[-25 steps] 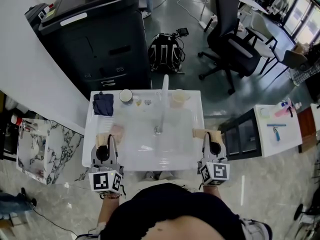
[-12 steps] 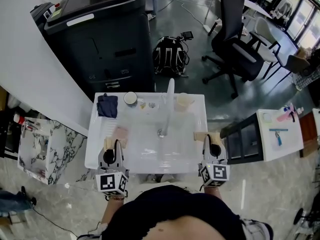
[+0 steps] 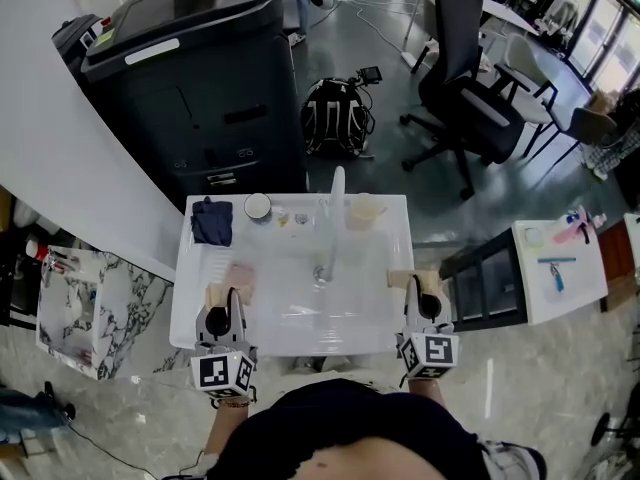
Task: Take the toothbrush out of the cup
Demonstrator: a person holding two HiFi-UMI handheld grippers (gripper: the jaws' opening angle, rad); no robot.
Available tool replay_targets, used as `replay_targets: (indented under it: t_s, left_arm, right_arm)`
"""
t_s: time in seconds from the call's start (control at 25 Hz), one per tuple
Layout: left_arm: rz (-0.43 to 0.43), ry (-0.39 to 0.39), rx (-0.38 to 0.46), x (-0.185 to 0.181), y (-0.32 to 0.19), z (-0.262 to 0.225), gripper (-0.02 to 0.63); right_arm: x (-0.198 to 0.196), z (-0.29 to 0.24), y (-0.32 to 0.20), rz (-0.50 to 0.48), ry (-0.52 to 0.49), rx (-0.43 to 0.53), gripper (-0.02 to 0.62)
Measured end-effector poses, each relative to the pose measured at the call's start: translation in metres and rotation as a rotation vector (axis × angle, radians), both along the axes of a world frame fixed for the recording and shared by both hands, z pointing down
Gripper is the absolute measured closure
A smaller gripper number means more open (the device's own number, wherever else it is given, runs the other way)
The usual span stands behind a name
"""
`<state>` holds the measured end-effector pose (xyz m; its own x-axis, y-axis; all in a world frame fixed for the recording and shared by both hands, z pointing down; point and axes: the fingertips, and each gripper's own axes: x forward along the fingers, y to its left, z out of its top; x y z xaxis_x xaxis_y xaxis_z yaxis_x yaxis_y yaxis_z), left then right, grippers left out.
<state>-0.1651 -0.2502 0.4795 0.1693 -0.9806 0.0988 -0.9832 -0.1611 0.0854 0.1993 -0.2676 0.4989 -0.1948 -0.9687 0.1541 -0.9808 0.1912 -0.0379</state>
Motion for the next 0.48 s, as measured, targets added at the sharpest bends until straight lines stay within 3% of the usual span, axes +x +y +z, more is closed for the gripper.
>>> replay_targets:
  t_s: [0.48]
  left_arm:
    - [0.017,-0.015,-0.022,0.0049,0.0008,0.0068,0.565]
  right_arm:
    - [-0.0027,0.0009,-0.0002,-0.016,-0.008,0.001,0.563]
